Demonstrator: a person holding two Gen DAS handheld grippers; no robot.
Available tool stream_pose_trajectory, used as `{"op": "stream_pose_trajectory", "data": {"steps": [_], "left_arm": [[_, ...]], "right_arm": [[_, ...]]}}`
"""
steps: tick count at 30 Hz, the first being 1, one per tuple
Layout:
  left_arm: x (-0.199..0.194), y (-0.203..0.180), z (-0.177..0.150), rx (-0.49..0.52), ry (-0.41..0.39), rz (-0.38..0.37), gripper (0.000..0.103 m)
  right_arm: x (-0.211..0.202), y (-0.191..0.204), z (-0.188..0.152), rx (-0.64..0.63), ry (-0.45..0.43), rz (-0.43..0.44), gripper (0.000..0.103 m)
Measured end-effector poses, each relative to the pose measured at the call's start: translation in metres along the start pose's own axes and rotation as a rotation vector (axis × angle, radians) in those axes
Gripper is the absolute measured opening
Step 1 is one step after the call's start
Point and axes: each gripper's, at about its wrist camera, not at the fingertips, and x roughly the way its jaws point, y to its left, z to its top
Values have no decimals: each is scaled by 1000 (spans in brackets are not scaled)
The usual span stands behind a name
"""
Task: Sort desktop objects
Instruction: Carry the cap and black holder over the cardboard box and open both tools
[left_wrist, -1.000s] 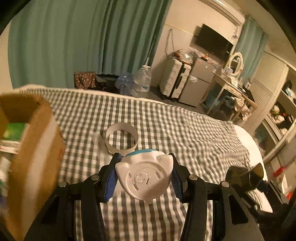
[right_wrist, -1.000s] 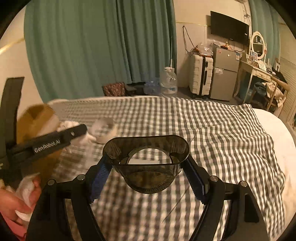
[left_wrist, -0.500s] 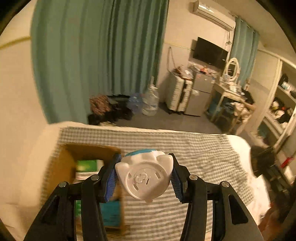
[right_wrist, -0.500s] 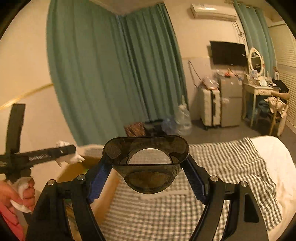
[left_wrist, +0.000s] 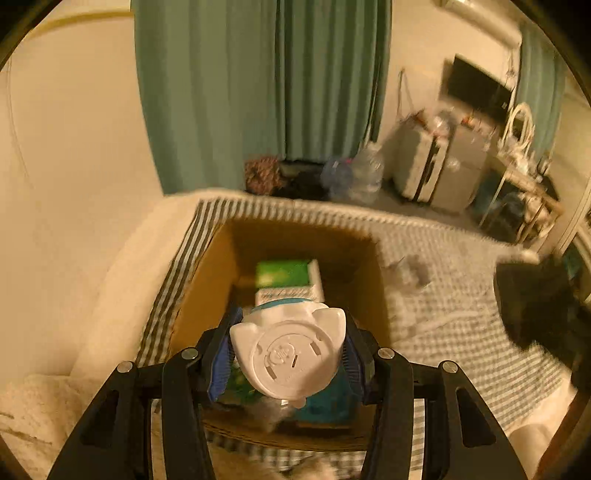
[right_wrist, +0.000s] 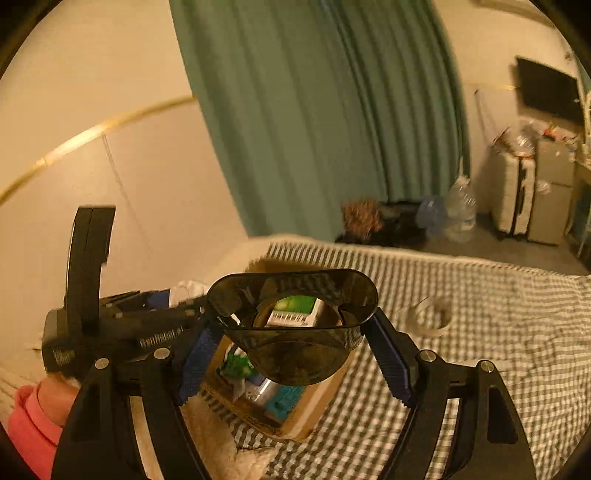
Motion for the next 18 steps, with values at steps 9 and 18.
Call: {"op": "stream_pose_trajectory", "data": {"steps": [9, 18], "left_arm": [[62, 21, -33, -41, 118, -55, 56], [79, 6, -46, 50, 170, 1, 94]], "right_arm": [[123, 3, 7, 46, 117, 25, 79], [112, -3, 26, 79, 48, -29, 89]]}}
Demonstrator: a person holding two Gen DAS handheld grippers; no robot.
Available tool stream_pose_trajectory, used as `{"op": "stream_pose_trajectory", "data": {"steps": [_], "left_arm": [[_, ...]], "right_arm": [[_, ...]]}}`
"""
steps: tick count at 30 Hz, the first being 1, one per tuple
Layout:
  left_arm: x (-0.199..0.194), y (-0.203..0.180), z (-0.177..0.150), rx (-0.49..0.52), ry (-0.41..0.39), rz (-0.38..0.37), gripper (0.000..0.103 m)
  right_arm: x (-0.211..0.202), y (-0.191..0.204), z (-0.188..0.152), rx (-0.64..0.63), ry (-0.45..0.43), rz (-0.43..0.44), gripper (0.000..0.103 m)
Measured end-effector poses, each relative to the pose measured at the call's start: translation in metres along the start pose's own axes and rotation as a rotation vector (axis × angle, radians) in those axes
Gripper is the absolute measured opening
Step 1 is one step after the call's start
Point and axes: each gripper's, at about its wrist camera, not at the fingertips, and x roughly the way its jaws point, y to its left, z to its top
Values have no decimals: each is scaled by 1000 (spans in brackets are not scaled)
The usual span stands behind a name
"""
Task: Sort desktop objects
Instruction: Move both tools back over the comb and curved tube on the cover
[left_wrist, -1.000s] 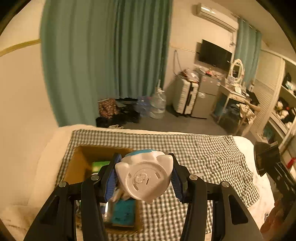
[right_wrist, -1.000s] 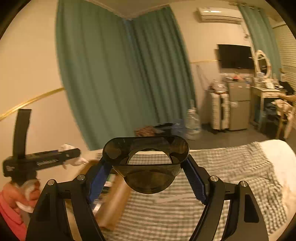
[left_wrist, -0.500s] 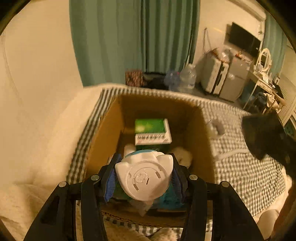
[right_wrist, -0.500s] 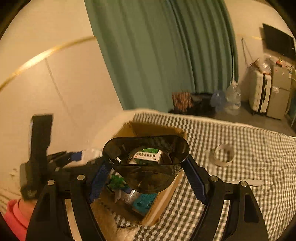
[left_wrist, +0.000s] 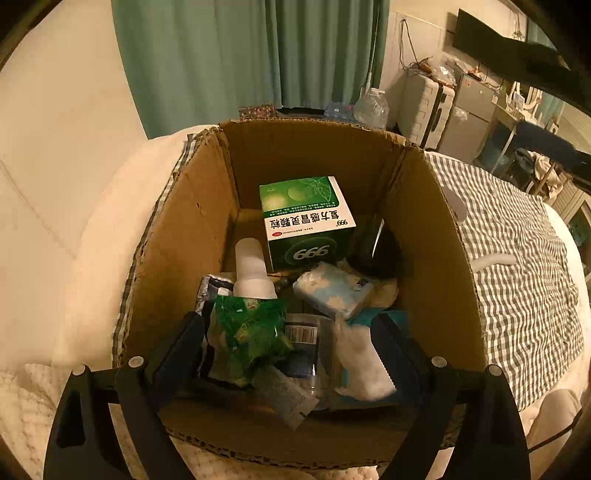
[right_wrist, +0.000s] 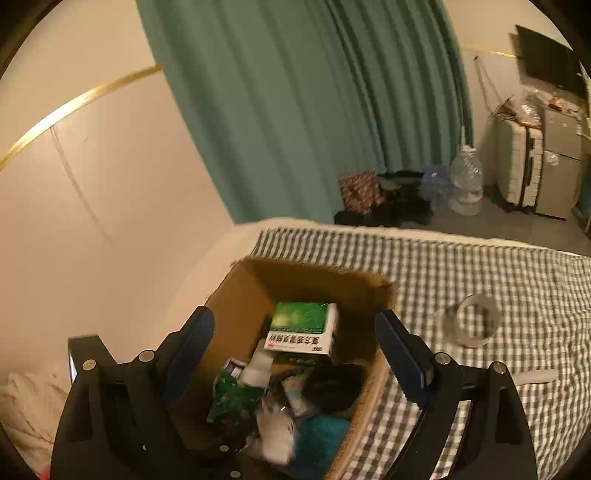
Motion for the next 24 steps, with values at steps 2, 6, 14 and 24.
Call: {"op": "stream_pose_trajectory", "data": {"steps": [2, 6, 14, 24], "left_arm": [[-7, -2, 0, -4, -19, 9, 94], [-34, -17, 1, 4, -70, 11, 95], [-84, -102, -1, 40, -113, -95, 100], [-39, -205, -18, -2, -80, -68, 101]], "right_arm": [[-18, -13, 2, 9, -39, -34, 89], [-56, -49, -9, 7, -72, -147, 89], [-139, -135, -54, 37, -33, -333, 89], [-151, -212, -98, 107, -1, -328, 89]]}}
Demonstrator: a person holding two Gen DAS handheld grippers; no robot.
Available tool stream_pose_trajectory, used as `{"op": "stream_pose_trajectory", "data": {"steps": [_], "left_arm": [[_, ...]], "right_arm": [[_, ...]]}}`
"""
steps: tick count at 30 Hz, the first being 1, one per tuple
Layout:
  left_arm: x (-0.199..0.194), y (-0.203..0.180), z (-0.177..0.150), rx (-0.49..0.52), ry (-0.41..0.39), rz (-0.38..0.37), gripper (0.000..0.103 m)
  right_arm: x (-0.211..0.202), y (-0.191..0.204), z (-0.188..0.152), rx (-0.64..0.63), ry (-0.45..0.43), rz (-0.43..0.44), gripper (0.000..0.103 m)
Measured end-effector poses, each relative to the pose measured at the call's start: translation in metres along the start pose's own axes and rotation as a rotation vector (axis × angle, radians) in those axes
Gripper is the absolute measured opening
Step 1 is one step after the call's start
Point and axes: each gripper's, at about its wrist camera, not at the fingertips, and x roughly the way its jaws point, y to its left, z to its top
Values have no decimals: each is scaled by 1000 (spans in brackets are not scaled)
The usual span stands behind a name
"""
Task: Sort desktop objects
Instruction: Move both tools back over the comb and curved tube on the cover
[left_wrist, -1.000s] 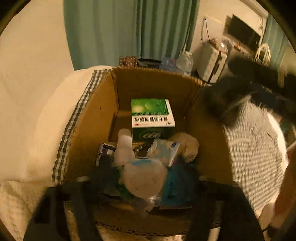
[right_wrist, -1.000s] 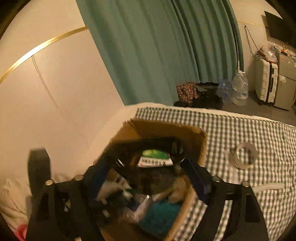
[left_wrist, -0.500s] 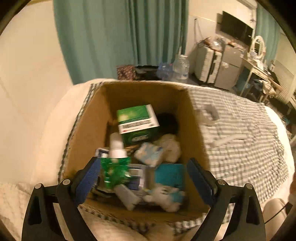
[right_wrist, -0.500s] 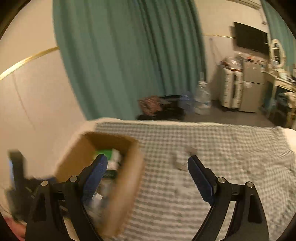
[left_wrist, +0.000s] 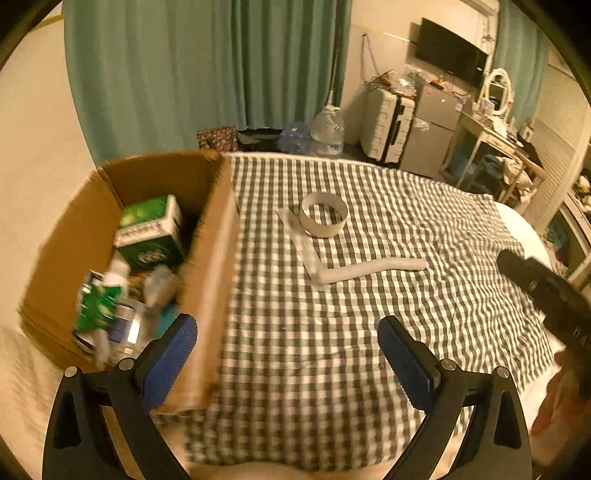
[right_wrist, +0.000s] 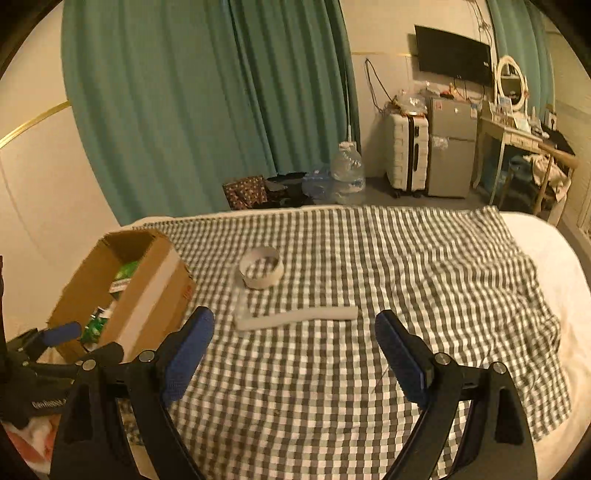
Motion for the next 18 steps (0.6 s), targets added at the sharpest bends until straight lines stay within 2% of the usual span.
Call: {"op": "stream_pose_trajectory", "data": {"steps": [3, 5, 7, 10, 13, 15, 18], "left_arm": [[35, -16, -1, -35, 30, -17, 101], [61, -26, 3, -50, 33, -1, 101], [82, -34, 7, -52, 20, 11, 101], [118, -42, 14, -51, -18, 38, 101], [153, -41, 18, -110, -36, 76, 101], [169, -33, 14, -162, -74, 103, 101], [184, -29, 4, -164, -86, 122, 101]], "right_arm": [[25, -12, -6, 19, 26, 4, 89], [49, -24, -11, 29, 55, 2, 89], [89, -40, -14, 33, 85, 1, 89], [112, -50, -13, 9, 92, -1, 89], [152, -60, -7, -62, 114, 5, 89], [177, -64, -4, -114, 136, 43, 89], [212, -66, -9, -179, 230, 144, 90]]}}
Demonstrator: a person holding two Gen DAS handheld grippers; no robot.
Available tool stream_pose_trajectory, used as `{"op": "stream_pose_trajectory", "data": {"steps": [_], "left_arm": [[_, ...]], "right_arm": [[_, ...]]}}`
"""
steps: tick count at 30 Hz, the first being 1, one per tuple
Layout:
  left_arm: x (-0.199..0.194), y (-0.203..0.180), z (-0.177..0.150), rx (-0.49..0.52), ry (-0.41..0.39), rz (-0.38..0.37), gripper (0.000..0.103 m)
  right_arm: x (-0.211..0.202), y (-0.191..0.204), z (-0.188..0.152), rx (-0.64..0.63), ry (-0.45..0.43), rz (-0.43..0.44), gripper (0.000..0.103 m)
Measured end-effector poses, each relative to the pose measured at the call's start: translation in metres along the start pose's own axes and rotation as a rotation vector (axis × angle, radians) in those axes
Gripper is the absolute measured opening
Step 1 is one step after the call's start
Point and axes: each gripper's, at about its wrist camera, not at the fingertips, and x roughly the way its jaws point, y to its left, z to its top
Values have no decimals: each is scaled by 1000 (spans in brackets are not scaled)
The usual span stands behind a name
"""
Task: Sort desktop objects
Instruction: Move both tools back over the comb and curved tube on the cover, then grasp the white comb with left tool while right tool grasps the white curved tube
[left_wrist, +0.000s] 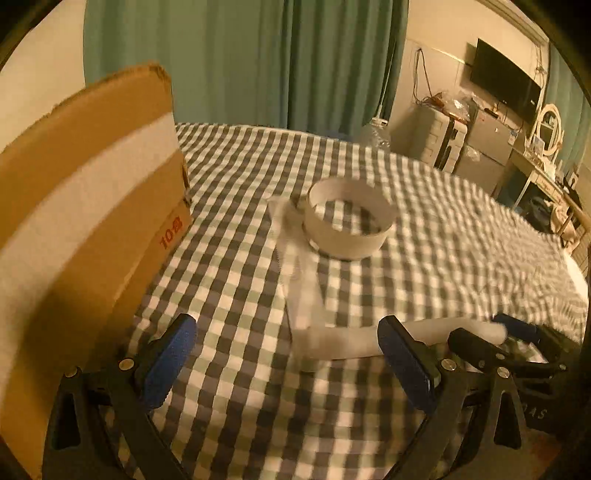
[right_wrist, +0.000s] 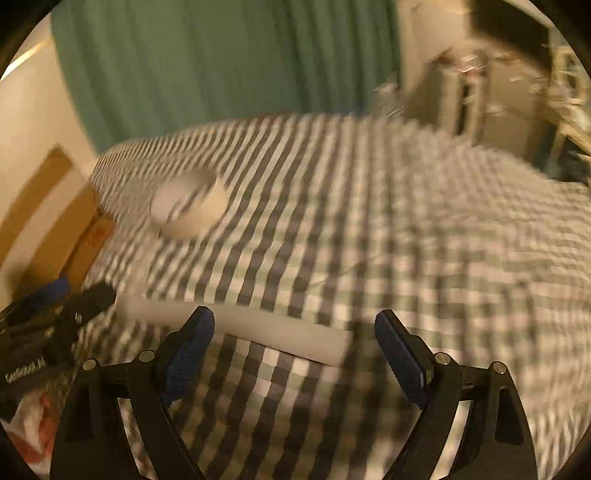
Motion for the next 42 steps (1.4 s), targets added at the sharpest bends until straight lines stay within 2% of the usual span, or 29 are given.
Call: {"op": "stream_pose_trajectory", "data": {"steps": [3, 5, 7, 9, 10, 14, 16, 20, 21, 23, 24, 25, 27, 30, 32, 34, 36, 37, 38, 39, 40, 42], "left_arm": [[12, 6, 4, 14, -5, 42, 101], [15, 11, 7, 8, -26, 76, 101], [19, 18, 9, -17, -13, 89, 101], [22, 27, 7, -48, 18, 74, 101], [23, 30, 7, -54, 31, 70, 101], [18, 31, 2, -30, 39, 56, 101], [13, 28, 2, -12, 31, 54, 101], [15, 24, 5, -18, 58, 7, 101], [19, 21, 6, -18, 78, -6, 102], [29, 16, 7, -13, 125, -29, 102], [33, 14, 8, -14, 140, -39, 102], [36, 11, 10, -11, 146, -41, 102], [45, 3, 16, 4, 154, -22, 102], [60, -9, 24, 26, 160, 5, 103], [63, -14, 24, 51, 134, 19, 103], [63, -17, 25, 76, 119, 13, 100], [57, -18, 21, 115, 99, -36, 84], [55, -19, 20, 135, 90, -46, 66], [51, -20, 17, 180, 84, -57, 57], [48, -20, 15, 207, 87, -73, 41], [46, -17, 14, 212, 93, -87, 38], [45, -13, 19, 168, 117, -134, 35]], "right_arm": [[9, 11, -5, -144, 6, -7, 89], [9, 15, -8, -180, 16, -41, 70], [3, 22, -11, -222, 15, -101, 36], [0, 27, -14, -248, 15, -135, 16], [-4, 29, -17, -260, 7, -152, 13], [-16, 32, -25, -244, -30, -247, 12], [-29, 16, -26, -160, -53, -326, 12], [-46, -25, -32, -14, -22, -376, 13], [-53, -36, -45, -10, 10, -301, 19], [-56, -36, -49, -21, 12, -288, 27], [-63, -32, -56, -42, -15, -242, 41], [-63, -32, -56, -42, -15, -242, 59], [-70, -30, -56, -47, -64, -216, 71], [-75, -30, -48, -66, -127, -190, 72], [-67, -27, -39, -103, -128, -177, 72], [-51, -20, -32, -151, -87, -158, 72], [-32, -15, -36, -179, -4, -136, 72], [-25, -15, -37, -193, 36, -134, 70], [-21, -10, -40, -218, 44, -164, 68], [-22, -6, -40, -226, 37, -175, 56], [-24, -3, -39, -218, 39, -184, 41], [-30, 0, -36, -203, 38, -204, 27]]}}
